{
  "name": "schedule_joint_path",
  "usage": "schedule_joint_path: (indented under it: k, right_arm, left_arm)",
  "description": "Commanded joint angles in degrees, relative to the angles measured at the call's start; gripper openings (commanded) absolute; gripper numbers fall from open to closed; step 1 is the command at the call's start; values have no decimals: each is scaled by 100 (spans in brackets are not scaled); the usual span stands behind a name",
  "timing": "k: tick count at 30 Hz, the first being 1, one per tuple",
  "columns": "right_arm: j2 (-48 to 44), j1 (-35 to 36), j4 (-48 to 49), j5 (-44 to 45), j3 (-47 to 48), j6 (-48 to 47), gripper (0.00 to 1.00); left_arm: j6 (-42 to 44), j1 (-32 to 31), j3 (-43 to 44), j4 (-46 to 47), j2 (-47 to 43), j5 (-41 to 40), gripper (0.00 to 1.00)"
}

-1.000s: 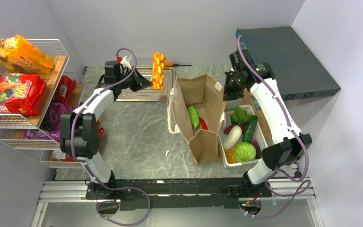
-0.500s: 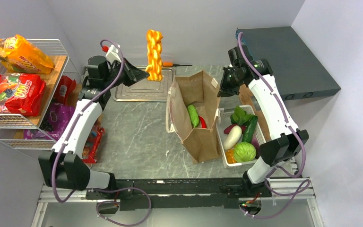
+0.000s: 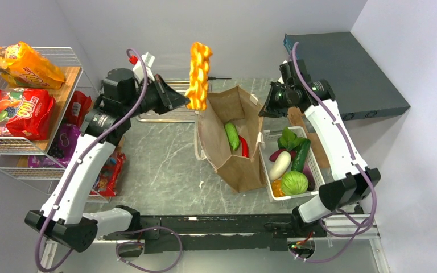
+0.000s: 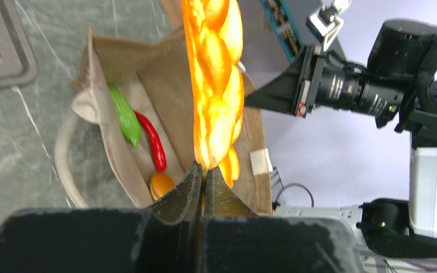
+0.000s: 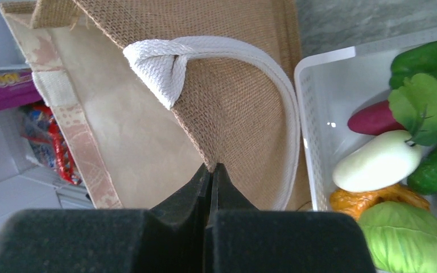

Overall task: Place the food into the grocery bag and tie it
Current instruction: Place the food in the grocery bag.

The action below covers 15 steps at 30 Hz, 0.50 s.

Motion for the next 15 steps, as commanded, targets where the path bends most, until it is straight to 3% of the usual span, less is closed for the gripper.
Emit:
schedule_joint_path:
  k: [1,15]
  right_arm:
    - [-707,-1,1043,-556,-629,235,0]
    - [-866,2,500,-418,-453,179,0]
  left_arm:
    - [-676,-667,-63,-511,-404,-858,0]
    - [-1698,-2505,-791,-420,-812,-2126,0]
